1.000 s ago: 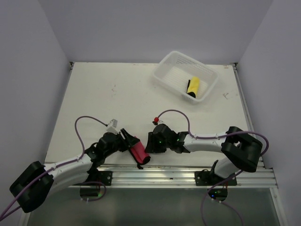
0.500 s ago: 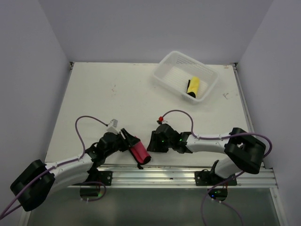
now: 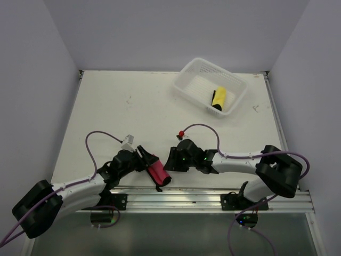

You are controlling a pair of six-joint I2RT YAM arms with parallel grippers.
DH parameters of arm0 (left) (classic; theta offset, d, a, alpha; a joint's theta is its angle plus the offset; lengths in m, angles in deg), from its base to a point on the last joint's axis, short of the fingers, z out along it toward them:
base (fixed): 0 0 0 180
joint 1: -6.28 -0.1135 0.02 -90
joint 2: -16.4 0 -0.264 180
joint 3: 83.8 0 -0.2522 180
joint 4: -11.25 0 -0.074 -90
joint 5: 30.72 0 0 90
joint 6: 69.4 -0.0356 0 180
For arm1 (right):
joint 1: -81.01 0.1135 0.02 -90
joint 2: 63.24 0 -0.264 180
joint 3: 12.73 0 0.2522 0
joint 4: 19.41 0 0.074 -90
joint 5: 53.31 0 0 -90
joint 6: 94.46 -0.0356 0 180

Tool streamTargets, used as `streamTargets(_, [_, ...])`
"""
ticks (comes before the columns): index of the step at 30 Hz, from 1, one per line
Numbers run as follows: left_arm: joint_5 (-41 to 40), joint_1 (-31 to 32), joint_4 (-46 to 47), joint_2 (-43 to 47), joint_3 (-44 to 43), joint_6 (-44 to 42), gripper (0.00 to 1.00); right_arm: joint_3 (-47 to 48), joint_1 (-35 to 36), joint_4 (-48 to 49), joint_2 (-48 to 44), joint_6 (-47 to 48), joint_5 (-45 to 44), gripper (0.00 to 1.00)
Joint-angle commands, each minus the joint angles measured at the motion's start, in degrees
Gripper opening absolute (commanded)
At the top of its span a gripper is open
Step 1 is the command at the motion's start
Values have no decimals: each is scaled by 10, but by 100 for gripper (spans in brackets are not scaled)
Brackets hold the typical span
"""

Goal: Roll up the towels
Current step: Roll the towel

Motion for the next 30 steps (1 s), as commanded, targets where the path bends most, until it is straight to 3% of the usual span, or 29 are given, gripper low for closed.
streamTargets(1, [-17, 5, -41, -17, 77, 2, 57, 3, 1, 40, 20, -8, 21, 46])
streamTargets(19, [-39, 22, -44, -10, 79, 11, 57, 53, 43, 25, 89, 6, 27, 40])
streamTargets(22, [-43, 28, -46, -9, 79, 13, 57, 56, 44, 24, 90, 7, 26, 29])
streamTargets(27, [-48, 31, -48, -4, 79, 16, 57, 59, 44, 26, 90, 10, 29, 1])
streamTargets(30, [-48, 32, -49, 0, 80, 17, 57, 60, 44, 24, 86, 21, 27, 0])
